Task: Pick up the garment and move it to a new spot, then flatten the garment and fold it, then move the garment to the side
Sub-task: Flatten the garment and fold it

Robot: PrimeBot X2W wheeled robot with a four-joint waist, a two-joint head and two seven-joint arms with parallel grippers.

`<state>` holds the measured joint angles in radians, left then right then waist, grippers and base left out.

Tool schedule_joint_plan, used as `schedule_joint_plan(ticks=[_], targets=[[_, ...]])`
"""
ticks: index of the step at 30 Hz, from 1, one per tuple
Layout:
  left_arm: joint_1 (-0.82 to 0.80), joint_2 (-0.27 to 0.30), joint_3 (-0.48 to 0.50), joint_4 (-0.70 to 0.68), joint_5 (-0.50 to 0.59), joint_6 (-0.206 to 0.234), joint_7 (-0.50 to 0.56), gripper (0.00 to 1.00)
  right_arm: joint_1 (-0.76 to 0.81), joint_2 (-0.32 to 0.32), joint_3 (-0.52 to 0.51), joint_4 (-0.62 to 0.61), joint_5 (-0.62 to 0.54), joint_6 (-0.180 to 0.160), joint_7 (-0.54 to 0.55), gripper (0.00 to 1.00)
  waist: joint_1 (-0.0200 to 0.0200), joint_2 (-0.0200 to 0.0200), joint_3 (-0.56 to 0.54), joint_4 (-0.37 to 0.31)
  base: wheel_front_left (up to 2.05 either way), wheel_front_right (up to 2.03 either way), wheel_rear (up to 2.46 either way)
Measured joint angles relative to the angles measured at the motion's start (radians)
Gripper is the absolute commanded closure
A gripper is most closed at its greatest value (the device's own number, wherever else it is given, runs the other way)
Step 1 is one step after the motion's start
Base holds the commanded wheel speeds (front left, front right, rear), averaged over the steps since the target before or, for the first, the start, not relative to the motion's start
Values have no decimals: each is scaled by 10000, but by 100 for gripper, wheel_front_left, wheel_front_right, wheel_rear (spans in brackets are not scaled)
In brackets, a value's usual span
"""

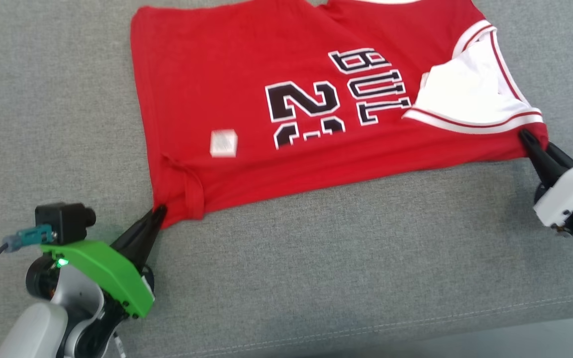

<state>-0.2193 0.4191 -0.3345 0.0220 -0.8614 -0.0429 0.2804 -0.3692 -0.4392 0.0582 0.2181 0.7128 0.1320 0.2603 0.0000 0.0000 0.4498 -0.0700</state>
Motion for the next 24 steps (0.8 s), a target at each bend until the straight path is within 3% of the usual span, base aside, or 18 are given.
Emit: schedule_joint_plan(ticks=[7, 13, 19, 20, 21, 22, 24], targets=[[1555, 523, 125, -1453, -23, 384, 82, 100, 1789, -813, -437, -1486, 825, 0, 702, 100, 0, 0, -547, 11, 0, 0, 0], [3013, 500, 33, -2834, -268, 746, 42, 100, 3289, -520, -844, -2602, 1206, -6, 1262, 100, 0, 0, -609, -21, 0, 0, 0], [3197, 219, 105, -2706, -366, 988, -173, 100, 3625, -15, -999, -2520, 905, -6, 1498, 100, 0, -1, -338, 20, 0, 0, 0], [3154, 155, 165, -2625, -343, 1080, -278, 80, 3587, 59, -1024, -2466, 813, -6, 1440, 95, 0, 0, -305, 31, 0, 0, 0], [3096, 157, 196, -2545, -265, 1129, -330, 18, 3559, 107, -1007, -2410, 679, -6, 1425, 62, 0, 0, -276, 41, 0, 0, 0], [3048, 161, 226, -2487, -197, 1139, -374, 0, 3527, 128, -986, -2372, 543, -6, 1398, 0, 0, 0, -256, 48, 0, 0, 0], [3024, 151, 307, -2462, -178, 1221, -466, 0, 3441, 203, -986, -2313, 430, -8, 1323, 0, 0, 0, -245, 50, 0, 0, 0]])
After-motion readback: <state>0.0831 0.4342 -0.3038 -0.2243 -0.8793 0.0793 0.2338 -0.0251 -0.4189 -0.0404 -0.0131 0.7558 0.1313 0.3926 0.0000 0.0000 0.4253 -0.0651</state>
